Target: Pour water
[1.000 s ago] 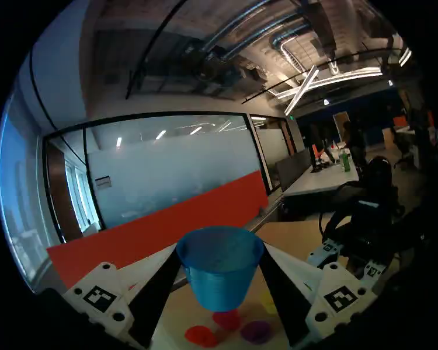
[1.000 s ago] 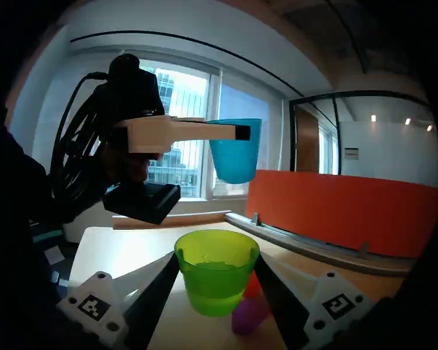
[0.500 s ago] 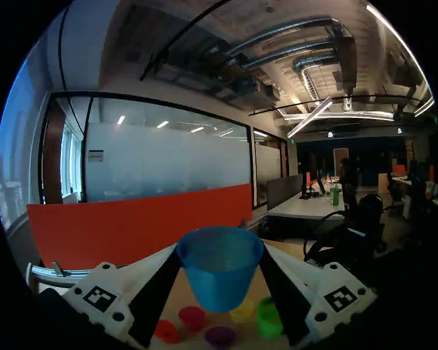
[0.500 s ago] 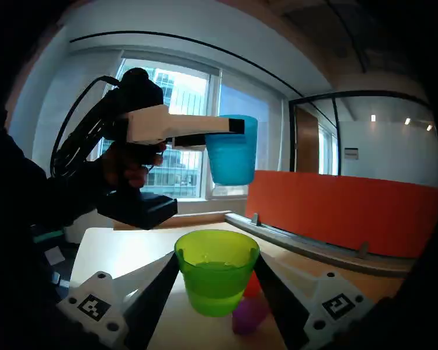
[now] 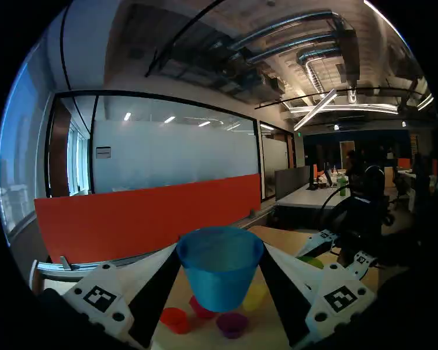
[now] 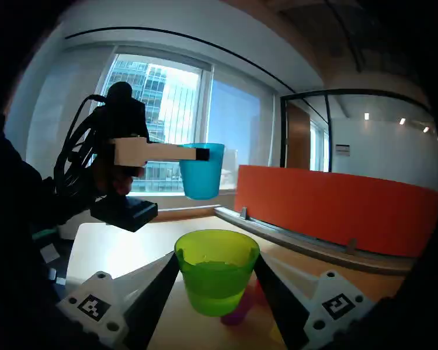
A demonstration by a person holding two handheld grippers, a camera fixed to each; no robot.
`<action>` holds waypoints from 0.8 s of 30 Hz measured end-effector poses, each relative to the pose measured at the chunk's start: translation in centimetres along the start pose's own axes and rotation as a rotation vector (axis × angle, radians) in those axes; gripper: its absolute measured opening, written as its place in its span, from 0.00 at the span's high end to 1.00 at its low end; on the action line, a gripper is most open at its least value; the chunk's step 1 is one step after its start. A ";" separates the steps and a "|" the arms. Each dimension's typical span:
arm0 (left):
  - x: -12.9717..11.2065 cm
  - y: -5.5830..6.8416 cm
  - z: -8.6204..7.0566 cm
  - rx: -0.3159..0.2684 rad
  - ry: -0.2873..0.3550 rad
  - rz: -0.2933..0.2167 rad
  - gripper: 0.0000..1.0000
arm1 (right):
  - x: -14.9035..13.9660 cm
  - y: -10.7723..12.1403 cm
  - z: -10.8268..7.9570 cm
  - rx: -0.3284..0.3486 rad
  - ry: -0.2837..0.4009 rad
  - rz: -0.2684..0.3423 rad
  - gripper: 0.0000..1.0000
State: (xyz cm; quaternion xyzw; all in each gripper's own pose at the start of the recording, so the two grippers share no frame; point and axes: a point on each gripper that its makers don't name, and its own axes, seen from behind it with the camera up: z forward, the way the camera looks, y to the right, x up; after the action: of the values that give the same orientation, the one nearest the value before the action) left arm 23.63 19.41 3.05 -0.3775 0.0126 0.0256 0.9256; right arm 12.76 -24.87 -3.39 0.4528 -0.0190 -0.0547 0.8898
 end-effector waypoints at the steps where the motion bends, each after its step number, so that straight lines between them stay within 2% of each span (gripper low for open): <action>1: -0.3 -0.1 -0.2 0.002 -0.002 0.001 0.12 | 0.0 0.2 -0.2 -0.005 -0.003 -0.001 0.10; 11: -3.6 -0.6 -1.5 0.006 -0.048 -0.015 0.12 | -0.3 2.1 -2.0 -0.050 -0.030 -0.008 0.10; 17: -5.0 -0.5 -2.1 0.002 -0.068 0.001 0.12 | -0.3 3.0 -3.1 -0.066 -0.035 0.003 0.10; 24: -6.5 -0.5 -2.5 0.004 -0.099 0.028 0.12 | -0.1 3.3 -3.4 -0.065 -0.033 0.019 0.10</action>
State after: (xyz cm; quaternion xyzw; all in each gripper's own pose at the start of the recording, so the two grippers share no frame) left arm 17.14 17.11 1.89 -0.3739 -0.0277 0.0570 0.9253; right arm 13.17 -20.19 -2.68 0.4225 -0.0362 -0.0544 0.9040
